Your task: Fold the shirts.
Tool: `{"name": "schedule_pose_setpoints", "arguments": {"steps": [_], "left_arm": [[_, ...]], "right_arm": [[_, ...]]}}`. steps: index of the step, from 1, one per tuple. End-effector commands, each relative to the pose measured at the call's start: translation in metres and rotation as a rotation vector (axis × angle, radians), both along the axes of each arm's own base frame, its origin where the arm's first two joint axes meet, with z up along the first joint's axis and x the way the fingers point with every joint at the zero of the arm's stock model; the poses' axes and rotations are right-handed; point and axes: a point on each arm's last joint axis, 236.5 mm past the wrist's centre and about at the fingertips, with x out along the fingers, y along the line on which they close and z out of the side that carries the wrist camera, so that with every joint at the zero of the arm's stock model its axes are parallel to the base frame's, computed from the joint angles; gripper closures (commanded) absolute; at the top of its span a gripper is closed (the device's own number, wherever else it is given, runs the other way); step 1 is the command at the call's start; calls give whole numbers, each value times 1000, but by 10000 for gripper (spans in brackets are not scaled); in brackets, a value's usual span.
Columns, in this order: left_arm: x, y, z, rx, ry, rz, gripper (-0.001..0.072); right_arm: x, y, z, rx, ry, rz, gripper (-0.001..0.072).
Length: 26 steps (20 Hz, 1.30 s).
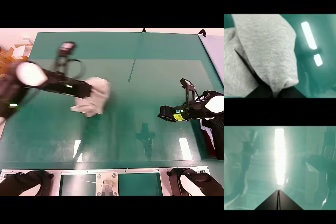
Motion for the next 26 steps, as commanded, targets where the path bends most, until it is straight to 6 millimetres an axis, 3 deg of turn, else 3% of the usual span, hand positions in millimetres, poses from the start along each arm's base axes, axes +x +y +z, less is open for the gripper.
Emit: {"name": "schedule_pose_setpoints", "arguments": {"steps": [1,2,3,4,6,10,12,14,16,19,21,24,25,26], "left_arm": [[-22,-82,-51,-32,76,-144,471],[-28,-88,-69,-22,130,-151,137],[-32,-88,-81,-17,178,-154,-8],[-33,-83,-86,-3,202,-155,-5],[-24,-59,-76,23,228,-165,-5],[4,19,-55,69,315,-80,-5],[15,54,-69,93,347,0,-5],[21,75,-93,91,370,77,-5],[24,80,-122,85,373,135,-5],[18,59,-155,-25,449,176,-5],[16,41,-165,-102,497,163,-4],[17,27,-180,-106,500,161,-4],[19,22,-184,-100,489,162,-4],[21,18,-188,-96,477,165,-3]], "right_arm": [[0,0,0,0,-1,0,693],[0,0,0,0,0,0,629],[0,0,0,0,0,0,516],[0,-1,0,0,-1,-4,393],[6,-9,4,0,-13,-34,253],[34,-28,6,26,-32,-109,194],[40,-6,2,122,-4,-70,194],[38,33,2,221,18,11,194],[35,72,3,263,14,87,194],[31,126,-12,274,9,185,195],[26,145,-32,269,63,220,198],[27,155,-50,297,130,202,224],[28,155,-51,295,131,202,286],[28,155,-50,295,125,209,432]]}}
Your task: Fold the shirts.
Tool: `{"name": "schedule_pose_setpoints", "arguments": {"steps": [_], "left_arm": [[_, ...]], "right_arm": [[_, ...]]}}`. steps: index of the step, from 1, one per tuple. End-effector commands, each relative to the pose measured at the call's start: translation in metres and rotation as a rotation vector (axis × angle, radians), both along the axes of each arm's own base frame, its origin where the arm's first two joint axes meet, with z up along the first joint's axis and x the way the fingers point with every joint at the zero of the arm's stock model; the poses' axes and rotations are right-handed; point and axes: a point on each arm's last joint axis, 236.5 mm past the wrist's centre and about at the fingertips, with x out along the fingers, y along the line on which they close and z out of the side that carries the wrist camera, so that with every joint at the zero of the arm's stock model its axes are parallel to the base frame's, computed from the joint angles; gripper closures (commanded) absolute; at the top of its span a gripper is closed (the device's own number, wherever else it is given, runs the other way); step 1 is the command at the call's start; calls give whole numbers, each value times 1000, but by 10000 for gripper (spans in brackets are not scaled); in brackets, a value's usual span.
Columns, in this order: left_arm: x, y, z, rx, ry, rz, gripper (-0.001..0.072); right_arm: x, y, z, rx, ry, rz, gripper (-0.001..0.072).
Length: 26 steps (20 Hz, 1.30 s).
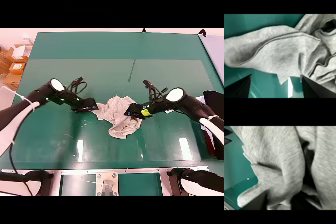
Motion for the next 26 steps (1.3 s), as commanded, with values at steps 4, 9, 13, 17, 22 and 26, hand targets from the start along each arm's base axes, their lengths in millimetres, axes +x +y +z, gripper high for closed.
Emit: {"name": "schedule_pose_setpoints", "arguments": {"steps": [4,9,13,17,22,26], "left_arm": [[5,-24,-25,-2,-33,5,457],[32,-13,27,-39,-105,-28,687],[67,20,180,-33,-453,-37,686],[57,68,347,100,-896,-2,686],[-26,69,516,-16,-1284,31,686],[-83,62,589,-103,-1473,-16,686]], "right_arm": [[3,13,0,20,-3,31,698],[32,-2,76,62,-123,93,699],[72,-54,216,78,-443,7,699],[60,-106,338,33,-765,-121,699],[-5,-107,421,33,-1023,-138,699],[-54,-89,476,102,-1232,-110,699]]}}
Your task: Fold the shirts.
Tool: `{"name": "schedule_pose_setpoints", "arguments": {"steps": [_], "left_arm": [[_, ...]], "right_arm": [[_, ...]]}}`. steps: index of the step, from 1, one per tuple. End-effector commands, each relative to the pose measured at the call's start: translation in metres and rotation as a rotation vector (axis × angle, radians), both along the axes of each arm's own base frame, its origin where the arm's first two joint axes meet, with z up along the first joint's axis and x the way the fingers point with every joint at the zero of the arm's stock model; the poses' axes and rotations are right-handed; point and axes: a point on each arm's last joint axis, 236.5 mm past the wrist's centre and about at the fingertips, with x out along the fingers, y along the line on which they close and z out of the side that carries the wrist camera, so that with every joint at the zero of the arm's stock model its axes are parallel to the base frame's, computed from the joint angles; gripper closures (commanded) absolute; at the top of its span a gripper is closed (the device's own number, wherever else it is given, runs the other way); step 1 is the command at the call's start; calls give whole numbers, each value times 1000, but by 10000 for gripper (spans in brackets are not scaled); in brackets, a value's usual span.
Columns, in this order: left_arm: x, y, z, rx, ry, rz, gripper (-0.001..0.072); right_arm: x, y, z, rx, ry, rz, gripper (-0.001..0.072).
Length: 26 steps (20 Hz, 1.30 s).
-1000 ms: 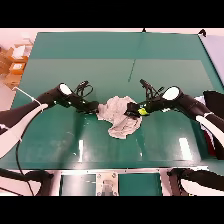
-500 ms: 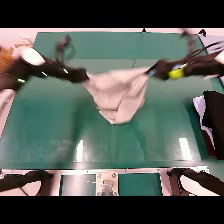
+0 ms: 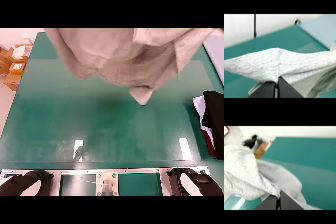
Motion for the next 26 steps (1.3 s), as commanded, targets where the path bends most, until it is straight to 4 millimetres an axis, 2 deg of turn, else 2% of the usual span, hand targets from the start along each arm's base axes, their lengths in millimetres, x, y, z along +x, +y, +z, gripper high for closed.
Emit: {"name": "schedule_pose_setpoints", "arguments": {"steps": [1,3,5,7,8,9,11,13,14,16,18,20,21,22,23,24,25,26], "left_arm": [[-50,-2,58,-24,-159,-46,686],[-44,-1,51,-8,-142,-40,686],[-21,-2,31,12,-87,-27,686],[18,-4,-1,28,-4,-9,686],[45,-7,-26,31,57,-5,686],[73,-11,-54,38,120,-4,686],[133,-25,-127,58,260,-24,685],[181,-56,-215,66,407,-85,685],[198,-80,-261,67,467,-132,685],[218,-127,-341,59,544,-200,685],[221,-166,-401,43,610,-235,685],[211,-190,-435,49,667,-266,685],[206,-194,-441,57,683,-280,684],[200,-195,-439,56,708,-296,601],[195,-191,-434,51,749,-312,270],[190,-179,-424,35,820,-323,142],[182,-161,-410,24,901,-341,148],[173,-139,-397,17,992,-352,148]], "right_arm": [[-37,8,41,18,-160,11,699],[-32,7,33,17,-135,9,699],[-15,4,6,29,-56,9,699],[8,1,-44,47,74,7,699],[21,-1,-79,61,165,4,699],[31,-3,-116,78,260,1,699],[45,-8,-205,110,457,-22,699],[49,-18,-297,159,640,-101,699],[46,-24,-342,172,717,-152,699],[37,-36,-413,165,826,-232,699],[29,-42,-457,160,924,-274,699],[29,-42,-477,130,966,-254,699],[32,-43,-480,117,968,-246,699],[37,-44,-480,111,964,-243,698],[44,-48,-475,97,945,-245,697],[54,-56,-465,70,911,-247,644],[65,-66,-453,47,877,-251,517],[74,-81,-438,12,846,-253,323]]}}
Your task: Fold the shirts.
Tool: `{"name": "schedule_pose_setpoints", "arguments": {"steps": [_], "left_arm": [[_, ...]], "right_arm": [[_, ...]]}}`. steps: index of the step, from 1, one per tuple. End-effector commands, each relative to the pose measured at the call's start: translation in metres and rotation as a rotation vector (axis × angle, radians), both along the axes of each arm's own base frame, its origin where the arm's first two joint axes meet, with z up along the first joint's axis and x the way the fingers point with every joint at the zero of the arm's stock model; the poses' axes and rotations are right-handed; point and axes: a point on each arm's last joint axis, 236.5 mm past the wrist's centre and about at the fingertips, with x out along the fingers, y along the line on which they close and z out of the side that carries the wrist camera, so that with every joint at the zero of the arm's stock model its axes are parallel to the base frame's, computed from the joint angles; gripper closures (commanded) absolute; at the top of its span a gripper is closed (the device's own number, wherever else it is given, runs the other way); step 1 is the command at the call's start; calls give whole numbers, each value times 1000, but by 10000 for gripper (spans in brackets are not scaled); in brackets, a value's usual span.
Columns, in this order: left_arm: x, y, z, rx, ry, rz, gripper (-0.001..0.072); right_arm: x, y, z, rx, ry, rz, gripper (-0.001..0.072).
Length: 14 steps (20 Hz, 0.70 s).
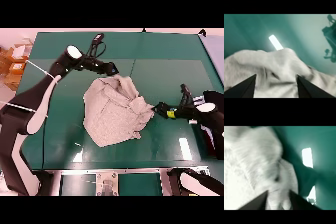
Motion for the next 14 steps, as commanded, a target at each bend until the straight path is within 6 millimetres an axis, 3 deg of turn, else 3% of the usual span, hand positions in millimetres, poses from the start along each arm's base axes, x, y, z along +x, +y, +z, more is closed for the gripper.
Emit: {"name": "schedule_pose_setpoints", "arguments": {"steps": [1,3,4,7,9,11,14], "left_arm": [[-42,50,17,11,327,-53,149],[-70,97,15,56,524,-31,149],[-83,116,7,90,608,1,149],[-136,148,-29,298,738,37,149],[-170,156,-42,364,758,35,149],[-202,162,-55,369,775,84,149],[-263,168,-78,353,830,168,149]], "right_arm": [[24,-38,29,-111,-58,41,185],[38,-60,58,-173,-107,57,164],[42,-58,71,-173,-124,75,164],[41,-15,81,-140,-138,184,164],[33,22,68,-132,-110,291,164],[28,49,42,-141,-55,377,164],[31,52,7,-173,50,397,164]]}}
